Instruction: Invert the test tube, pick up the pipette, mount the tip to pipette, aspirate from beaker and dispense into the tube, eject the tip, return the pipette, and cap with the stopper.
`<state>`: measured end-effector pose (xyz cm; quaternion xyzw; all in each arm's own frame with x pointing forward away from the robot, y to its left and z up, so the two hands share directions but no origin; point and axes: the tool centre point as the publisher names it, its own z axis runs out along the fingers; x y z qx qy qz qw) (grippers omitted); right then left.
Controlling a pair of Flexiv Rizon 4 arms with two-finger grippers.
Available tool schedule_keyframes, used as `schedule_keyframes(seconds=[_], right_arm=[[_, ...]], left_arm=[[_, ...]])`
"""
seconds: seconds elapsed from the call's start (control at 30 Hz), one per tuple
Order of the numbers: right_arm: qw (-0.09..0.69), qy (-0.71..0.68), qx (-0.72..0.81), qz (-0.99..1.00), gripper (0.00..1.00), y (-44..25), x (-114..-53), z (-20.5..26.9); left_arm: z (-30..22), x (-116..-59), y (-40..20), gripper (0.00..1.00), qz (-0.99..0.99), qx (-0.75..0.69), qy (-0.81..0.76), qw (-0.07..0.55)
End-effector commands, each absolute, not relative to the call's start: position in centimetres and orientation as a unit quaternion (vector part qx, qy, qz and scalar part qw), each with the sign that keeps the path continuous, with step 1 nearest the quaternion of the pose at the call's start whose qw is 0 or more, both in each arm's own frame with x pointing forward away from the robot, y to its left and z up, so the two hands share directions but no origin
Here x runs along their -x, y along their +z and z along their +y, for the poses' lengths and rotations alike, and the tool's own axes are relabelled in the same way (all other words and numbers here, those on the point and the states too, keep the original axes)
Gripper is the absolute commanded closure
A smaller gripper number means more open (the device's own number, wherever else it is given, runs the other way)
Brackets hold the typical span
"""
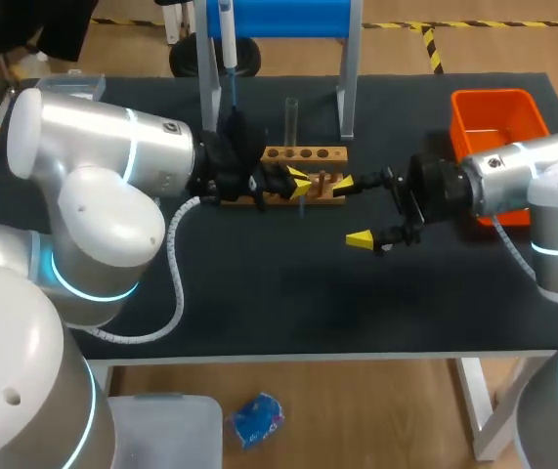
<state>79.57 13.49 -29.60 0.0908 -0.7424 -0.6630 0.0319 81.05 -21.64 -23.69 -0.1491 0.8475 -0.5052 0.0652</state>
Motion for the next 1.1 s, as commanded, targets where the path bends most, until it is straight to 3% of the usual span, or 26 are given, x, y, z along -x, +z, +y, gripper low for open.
schedule_keyframes(seconds=[0.03, 1.0, 1.1], right_arm=[[0.033, -0.664, -0.092, -0.742, 0.00, -29.6, -79.8, 13.5], [0.056, -0.682, -0.095, -0.723, 0.00, -29.0, -81.2, 16.6], [0.057, -0.683, -0.092, -0.723, 0.13, -29.1, -81.2, 16.7]], left_arm=[[-22.0, -81.0, -23.9, 1.00, 0.843, 0.143, -0.514, 0.068], [-24.7, -81.2, -25.5, 1.00, 0.832, 0.104, -0.540, 0.067], [-24.9, -81.2, -25.7, 1.00, 0.831, 0.103, -0.542, 0.064]])
